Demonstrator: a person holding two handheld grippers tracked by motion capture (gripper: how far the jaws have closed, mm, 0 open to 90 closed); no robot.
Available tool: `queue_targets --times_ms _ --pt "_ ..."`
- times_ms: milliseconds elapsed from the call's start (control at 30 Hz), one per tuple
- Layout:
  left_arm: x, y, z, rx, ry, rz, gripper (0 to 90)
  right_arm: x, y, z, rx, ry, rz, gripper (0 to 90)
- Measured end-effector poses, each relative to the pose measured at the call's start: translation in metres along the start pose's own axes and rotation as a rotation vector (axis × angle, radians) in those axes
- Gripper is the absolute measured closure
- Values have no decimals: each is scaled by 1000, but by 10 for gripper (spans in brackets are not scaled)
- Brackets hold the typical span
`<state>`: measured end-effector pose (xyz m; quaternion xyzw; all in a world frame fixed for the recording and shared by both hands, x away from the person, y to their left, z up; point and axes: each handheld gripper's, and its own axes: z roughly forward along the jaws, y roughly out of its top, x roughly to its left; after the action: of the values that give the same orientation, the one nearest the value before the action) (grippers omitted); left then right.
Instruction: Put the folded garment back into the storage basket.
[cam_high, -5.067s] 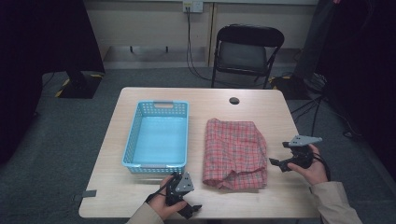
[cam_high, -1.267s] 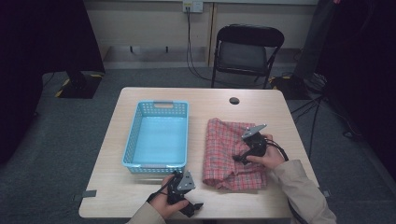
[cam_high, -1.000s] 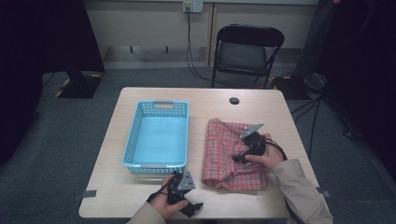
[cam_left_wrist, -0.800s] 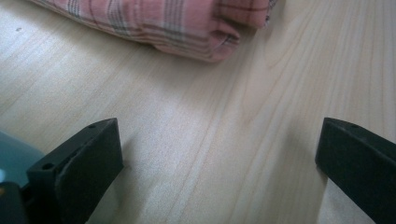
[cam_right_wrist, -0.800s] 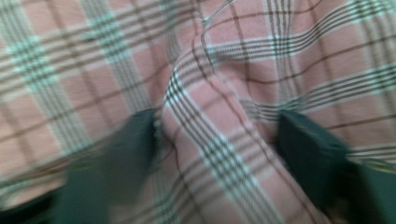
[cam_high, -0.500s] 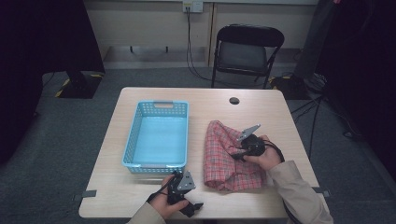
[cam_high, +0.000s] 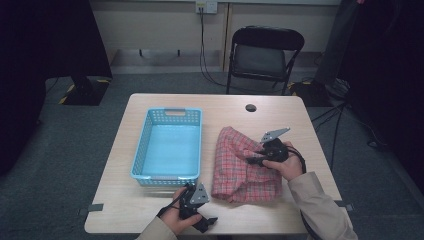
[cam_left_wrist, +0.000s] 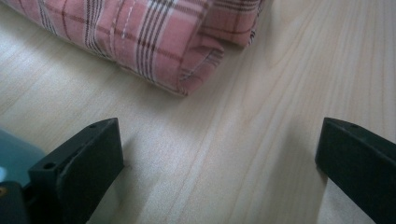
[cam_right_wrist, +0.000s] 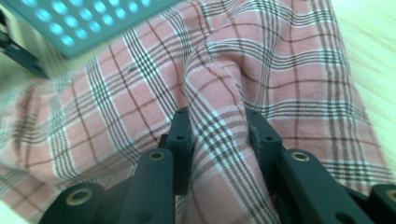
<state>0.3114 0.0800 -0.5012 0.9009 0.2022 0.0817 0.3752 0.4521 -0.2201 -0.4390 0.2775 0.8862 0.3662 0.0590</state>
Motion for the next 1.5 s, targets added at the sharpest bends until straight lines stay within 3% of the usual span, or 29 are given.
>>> queue_targets --times_ms 367,767,1500 --pt "0 0 0 1 0 0 0 1 9 -18 -84 37 15 676" --pt "0 0 0 0 0 0 0 3 27 -41 -127 7 7 676" --pt "0 0 0 -1 0 -3 0 14 63 -69 -148 -37 -31 677"
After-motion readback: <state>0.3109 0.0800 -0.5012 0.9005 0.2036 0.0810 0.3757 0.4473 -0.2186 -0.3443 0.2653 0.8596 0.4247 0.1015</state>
